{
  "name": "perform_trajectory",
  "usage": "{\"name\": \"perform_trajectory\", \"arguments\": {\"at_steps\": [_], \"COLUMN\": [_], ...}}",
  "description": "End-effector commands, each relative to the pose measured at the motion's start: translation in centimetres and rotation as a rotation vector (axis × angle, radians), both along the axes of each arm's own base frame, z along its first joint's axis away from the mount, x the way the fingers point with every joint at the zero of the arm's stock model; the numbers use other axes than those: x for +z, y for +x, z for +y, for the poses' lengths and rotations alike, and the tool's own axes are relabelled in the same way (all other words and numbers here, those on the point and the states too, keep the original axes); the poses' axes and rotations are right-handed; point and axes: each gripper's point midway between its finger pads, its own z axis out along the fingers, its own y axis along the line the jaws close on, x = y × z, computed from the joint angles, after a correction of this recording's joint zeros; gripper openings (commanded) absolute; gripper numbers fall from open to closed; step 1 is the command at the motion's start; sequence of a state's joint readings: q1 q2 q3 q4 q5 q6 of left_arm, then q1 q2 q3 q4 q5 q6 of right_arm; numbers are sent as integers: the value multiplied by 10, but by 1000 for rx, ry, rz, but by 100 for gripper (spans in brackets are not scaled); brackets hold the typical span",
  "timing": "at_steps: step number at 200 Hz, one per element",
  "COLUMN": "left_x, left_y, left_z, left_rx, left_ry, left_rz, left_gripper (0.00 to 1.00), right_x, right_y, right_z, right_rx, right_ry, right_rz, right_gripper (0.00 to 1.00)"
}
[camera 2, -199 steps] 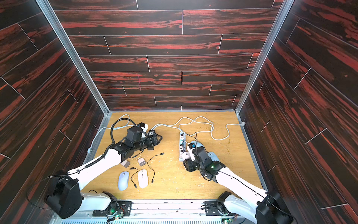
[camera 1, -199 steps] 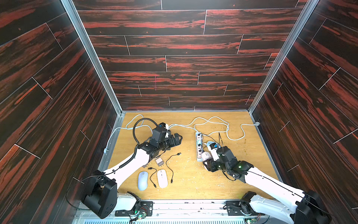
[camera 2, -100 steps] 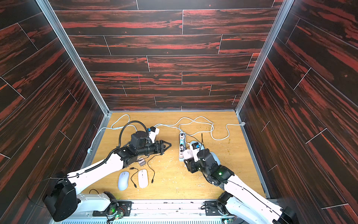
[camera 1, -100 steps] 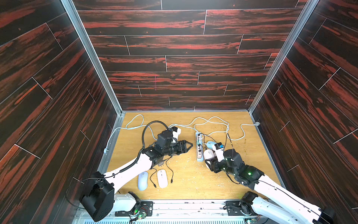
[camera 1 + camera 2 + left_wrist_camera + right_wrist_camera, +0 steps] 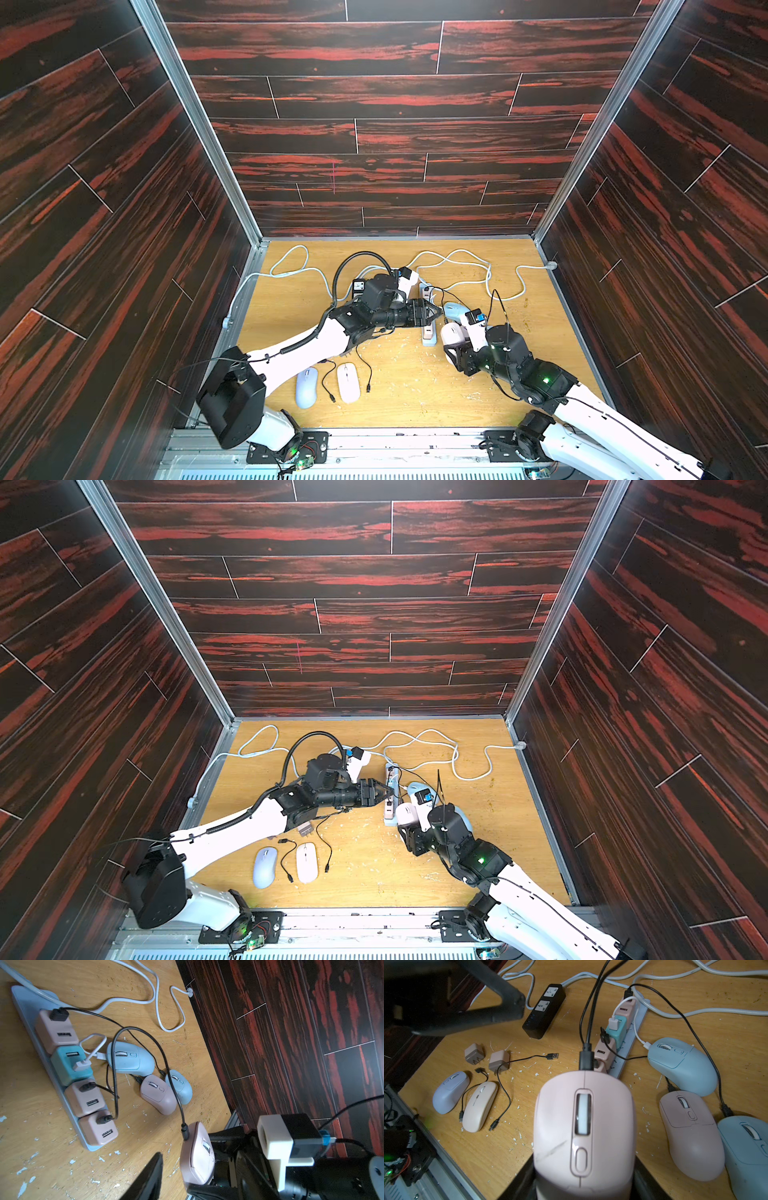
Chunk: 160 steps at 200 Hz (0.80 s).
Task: Unplug the wireless mouse
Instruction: Pick up the mouse from the center of the board, then remove the power cord from the mouse.
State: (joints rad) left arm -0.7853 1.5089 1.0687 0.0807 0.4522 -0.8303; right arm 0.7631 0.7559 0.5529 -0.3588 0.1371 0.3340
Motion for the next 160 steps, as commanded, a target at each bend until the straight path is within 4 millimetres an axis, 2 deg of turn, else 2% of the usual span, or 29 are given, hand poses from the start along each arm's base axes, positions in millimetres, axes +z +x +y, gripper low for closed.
{"name": "perform_trajectory", "arguments": {"at_steps": [1,105,125,160], "left_x": [7,-17,-17,-15], "left_y": [4,28,32,33], "left_z": [-13,-35,-37,-38], "left_rx": [-10,7,10,5], "left_ry": [-13,41,45,53], "left_rz": [-5,24,17,8], "left_gripper": [55,41,35,17], "right_x": [18,21,20,20], "right_y": [5,3,3,3], "right_z": [2,6,6,6], "right_rx": [7,31,31,26], "right_ry": [2,13,11,13], "right_rz": [-50,-54,-52,-47], "right_gripper": [27,26,26,26]}}
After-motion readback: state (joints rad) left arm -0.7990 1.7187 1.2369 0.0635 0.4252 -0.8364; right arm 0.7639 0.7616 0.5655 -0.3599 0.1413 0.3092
